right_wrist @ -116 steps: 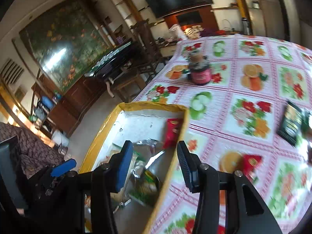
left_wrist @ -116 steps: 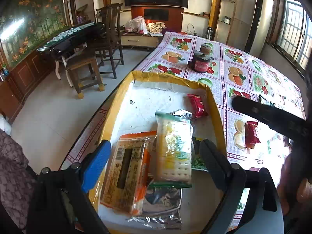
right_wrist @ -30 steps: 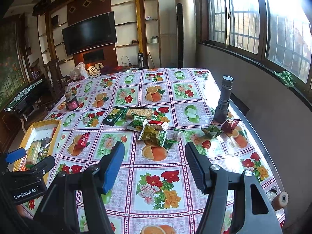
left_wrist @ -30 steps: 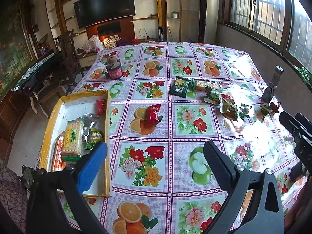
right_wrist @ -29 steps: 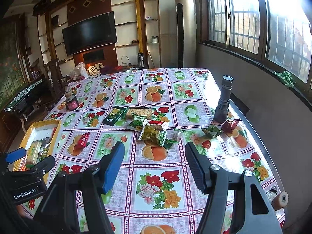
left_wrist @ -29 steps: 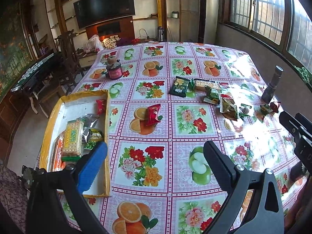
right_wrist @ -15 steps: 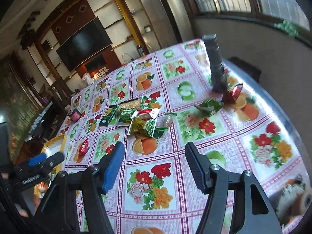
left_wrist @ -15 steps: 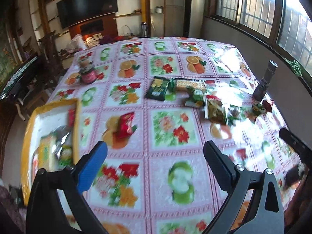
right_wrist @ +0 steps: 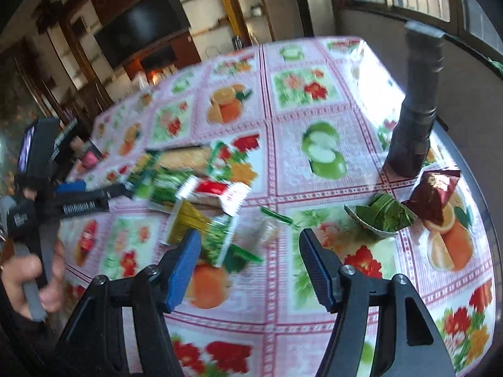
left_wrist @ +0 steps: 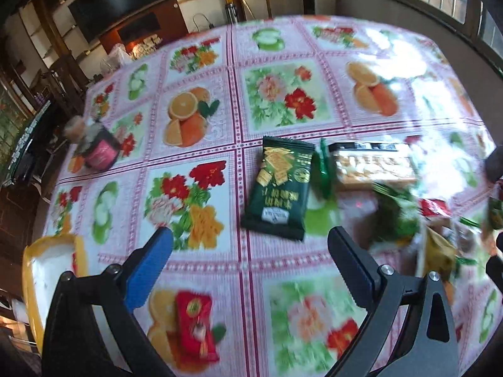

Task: Organize snacks
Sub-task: 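Grasp the green cracker pack with the left tool while the right tool grasps a clear candy wrapper, then carry the green cracker pack and candy over the yellow tray and release both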

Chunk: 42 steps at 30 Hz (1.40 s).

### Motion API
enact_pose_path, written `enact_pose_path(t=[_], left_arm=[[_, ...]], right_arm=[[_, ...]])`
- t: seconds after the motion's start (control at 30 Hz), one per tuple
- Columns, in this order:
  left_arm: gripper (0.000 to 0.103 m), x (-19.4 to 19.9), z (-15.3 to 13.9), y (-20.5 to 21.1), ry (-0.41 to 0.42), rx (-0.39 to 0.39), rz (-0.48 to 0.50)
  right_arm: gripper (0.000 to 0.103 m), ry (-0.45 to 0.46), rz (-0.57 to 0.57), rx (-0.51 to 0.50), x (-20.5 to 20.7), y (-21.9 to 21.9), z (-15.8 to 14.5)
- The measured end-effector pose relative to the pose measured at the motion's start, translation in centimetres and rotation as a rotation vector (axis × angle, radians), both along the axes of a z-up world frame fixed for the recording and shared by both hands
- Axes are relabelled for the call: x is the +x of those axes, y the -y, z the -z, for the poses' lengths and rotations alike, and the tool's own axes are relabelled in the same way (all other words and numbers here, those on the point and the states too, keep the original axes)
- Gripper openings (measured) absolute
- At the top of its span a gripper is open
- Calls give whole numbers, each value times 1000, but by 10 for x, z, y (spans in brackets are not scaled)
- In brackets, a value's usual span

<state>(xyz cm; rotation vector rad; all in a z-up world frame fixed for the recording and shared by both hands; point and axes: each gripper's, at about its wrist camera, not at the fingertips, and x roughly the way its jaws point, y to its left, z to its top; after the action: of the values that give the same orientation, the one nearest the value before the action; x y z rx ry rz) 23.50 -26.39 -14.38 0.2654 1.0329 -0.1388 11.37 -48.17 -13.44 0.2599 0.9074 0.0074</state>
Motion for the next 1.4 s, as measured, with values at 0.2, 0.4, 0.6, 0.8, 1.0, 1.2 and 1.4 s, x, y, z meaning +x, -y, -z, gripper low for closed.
enact_pose_path(t=[0.2,0.4,0.6,0.8,1.0,1.2,1.4], left_arm=[[99,29,22,11,-18,2,27],[97,42,28,18,-2,-43,56],[46,36,24,27,-20,-113,124],[46,5,20,15,-50,-162,118],[46,-68,-3,-10,6,-175,92],[46,-124,-36,-44,92,-164,24],[46,-166,-67,-102,181,-132,-98]], right_arm=[[64,-64,-22,-87,20,-9,22],[28,-69,6,-217,27,-17,27],[17,-53,50,-139,21,-2,22],[17,-20,63,-92,-3,-3,8],[17,32,41,-22,-38,-14,-11],[17,62,-20,17,-65,-42,-25],[16,82,-125,87,-78,-81,-34]])
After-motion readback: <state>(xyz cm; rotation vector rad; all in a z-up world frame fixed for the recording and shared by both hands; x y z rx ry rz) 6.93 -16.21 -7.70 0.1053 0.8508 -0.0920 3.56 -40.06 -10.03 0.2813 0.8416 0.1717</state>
